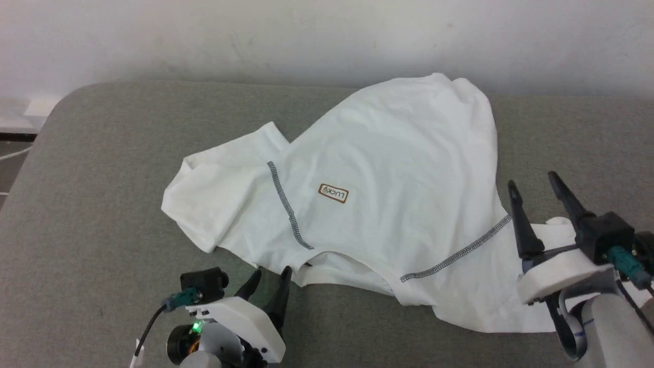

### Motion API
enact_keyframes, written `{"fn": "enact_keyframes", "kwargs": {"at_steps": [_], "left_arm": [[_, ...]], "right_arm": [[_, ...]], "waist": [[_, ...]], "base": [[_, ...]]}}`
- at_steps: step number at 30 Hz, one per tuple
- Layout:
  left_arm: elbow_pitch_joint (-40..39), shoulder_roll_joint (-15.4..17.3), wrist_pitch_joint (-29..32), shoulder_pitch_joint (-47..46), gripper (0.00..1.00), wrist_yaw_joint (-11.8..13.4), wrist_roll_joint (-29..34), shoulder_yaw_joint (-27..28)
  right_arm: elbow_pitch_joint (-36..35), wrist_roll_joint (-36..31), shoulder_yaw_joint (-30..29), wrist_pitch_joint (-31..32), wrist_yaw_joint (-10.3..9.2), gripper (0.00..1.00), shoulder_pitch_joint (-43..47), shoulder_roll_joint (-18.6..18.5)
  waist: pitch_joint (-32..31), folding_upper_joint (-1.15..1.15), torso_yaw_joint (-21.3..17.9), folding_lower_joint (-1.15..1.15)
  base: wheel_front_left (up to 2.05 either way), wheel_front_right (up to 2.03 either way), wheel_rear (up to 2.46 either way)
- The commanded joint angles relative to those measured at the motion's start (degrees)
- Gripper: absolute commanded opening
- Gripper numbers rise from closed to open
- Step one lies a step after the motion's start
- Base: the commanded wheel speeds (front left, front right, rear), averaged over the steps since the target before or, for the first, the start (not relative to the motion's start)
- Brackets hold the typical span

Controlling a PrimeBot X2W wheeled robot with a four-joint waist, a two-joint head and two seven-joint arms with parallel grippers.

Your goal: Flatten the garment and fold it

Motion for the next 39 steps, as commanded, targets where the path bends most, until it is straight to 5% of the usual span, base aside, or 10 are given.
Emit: {"fn": "enact_keyframes", "kwargs": {"at_steps": [1, 12, 13, 14, 21, 27, 39], "left_arm": [[0.1, 0.1, 0.3, -1.2, 1.0, 0.5, -0.6, 0.5], [3.5, 1.2, 0.1, -5.6, 1.0, 0.2, -1.9, 2.1], [3.8, 1.3, -0.2, -6.1, 0.3, -0.2, -1.9, 2.0], [4.1, 1.4, -0.7, -6.5, 0.0, -0.5, -1.9, 2.0], [3.9, 2.0, -5.7, -7.5, 0.0, -1.2, -0.2, 1.8], [1.4, 1.6, -7.2, -5.7, 0.0, -1.0, 1.0, 0.1], [-2.9, 0.2, -5.9, -4.7, 0.0, -0.1, 1.7, -3.5]], "right_arm": [[-3.0, -0.6, -0.2, 0.5, -0.12, 1.0, 2.2, 1.3], [-15.7, 1.0, 2.6, 7.0, -0.12, 1.0, 12.8, 3.7], [-16.0, 1.2, 3.3, 7.8, -0.12, 1.0, 13.4, 3.3], [-16.4, 1.5, 4.4, 8.5, -0.12, 1.0, 13.8, 2.7], [-22.3, 7.6, 16.8, 16.5, -0.12, 1.0, 16.9, -5.5], [-23.5, 6.4, 26.2, 23.2, -0.12, 1.0, 14.7, -11.8], [-8.5, -1.8, 36.1, 25.2, -0.12, 1.0, 3.8, -13.0]], "waist": [[0.5, 0.0, -3.5, 0.01], [3.4, 0.0, -7.6, 0.01], [3.5, 0.0, -7.8, 0.01], [3.6, 0.0, -7.9, 0.01], [2.3, 0.0, -7.8, 0.01], [0.9, 0.0, -5.9, 0.01], [1.9, 0.0, -1.2, 0.01]], "base": [[0.0, 0.0, 0.0], [0.0, 0.0, 0.0], [0.0, 0.0, 0.0], [0.0, 0.0, 0.0], [0.0, 0.0, 0.0], [0.0, 0.0, 0.0], [0.0, 0.0, 0.0]]}}
